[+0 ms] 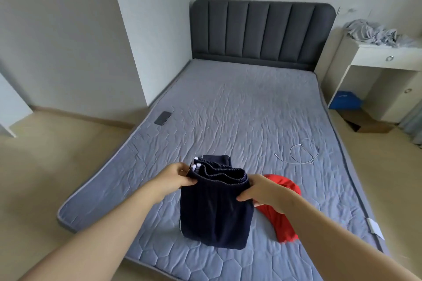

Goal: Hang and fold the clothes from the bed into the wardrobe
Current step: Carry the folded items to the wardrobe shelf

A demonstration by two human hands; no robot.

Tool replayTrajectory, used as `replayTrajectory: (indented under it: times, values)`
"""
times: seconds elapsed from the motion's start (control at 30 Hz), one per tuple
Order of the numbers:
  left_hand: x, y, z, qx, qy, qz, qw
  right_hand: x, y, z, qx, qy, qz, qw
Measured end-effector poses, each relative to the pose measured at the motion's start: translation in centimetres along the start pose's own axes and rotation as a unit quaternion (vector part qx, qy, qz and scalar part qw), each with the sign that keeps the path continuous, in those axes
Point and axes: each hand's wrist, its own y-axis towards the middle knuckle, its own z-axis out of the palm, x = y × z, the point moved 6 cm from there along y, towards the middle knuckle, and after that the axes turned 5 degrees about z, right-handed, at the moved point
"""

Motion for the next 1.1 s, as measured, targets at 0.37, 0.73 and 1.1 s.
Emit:
replayTrajectory:
  times: [0.37,0.73,1.1]
  values:
    - [5.7,10.3,-0.6,-0.010,0.024,-0.079,0.997,-2.9,11.8,-0.5,-0.165,-0.019,0.066,0.984]
    - [8.6,32.4,0.0,-0.016,0.127,-0.052,0.990,-1.2,29.6,-4.5,-0.308,0.057,0.115,0.943]
    - [24.5,30.5,8.8,0.209,0.352,0.024,0.912,-15.6,33.0,7.3,-0.086,-0.170,0.178,0.965]
